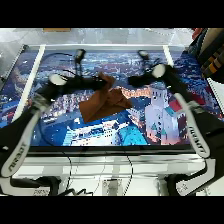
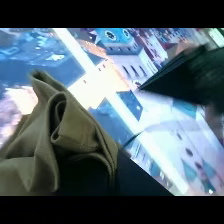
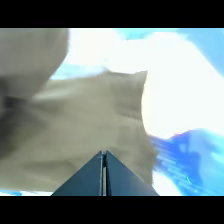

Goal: Fold the clothes and pants, and hang the long-sleeved shirts on hangers.

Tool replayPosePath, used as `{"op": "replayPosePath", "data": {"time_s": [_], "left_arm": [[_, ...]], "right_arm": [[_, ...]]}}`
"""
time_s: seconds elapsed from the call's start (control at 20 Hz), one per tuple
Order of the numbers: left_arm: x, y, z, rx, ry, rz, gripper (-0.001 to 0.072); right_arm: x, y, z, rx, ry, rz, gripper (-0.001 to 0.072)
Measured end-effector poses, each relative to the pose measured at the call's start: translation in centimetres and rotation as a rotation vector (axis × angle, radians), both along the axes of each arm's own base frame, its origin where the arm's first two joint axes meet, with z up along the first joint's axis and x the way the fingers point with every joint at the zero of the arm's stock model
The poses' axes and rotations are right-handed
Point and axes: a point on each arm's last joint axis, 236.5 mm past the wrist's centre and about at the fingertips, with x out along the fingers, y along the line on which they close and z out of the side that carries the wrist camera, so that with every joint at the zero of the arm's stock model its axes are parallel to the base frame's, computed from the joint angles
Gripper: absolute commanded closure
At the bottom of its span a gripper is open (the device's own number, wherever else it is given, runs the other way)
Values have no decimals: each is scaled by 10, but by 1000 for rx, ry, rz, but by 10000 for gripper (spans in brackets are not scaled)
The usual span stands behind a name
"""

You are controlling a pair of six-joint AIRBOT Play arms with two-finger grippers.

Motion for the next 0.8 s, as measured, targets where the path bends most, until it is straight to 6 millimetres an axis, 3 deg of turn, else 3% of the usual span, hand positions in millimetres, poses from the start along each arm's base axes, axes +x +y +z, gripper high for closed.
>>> {"op": "replayPosePath", "data": {"time_s": [0.05,0.25,0.4,0.5,0.6,0.65,0.7,0.75,0.8], "left_arm": [[2,-14,-10,-6,7,10,8],[-3,-49,-30,-15,19,17,-4],[2,-47,-26,-21,4,40,-4],[10,-35,-15,-31,-15,69,-4],[18,-19,0,-42,-37,102,-4],[22,-10,8,-48,-51,119,-3],[26,-1,15,-53,-64,138,-3],[29,6,21,-57,-74,152,-3],[32,13,26,-61,-82,164,-4]], "right_arm": [[-1,-24,5,-13,10,-25,701],[-6,-98,2,-55,69,-107,702],[-8,-135,-20,-66,131,-151,702],[-12,-140,-42,-30,181,-108,703],[-14,-123,-59,66,218,-26,701],[-14,-111,-66,122,230,8,629],[-12,-98,-73,175,237,35,248],[-8,-87,-79,213,234,46,96],[-5,-77,-86,242,238,47,95]]}}
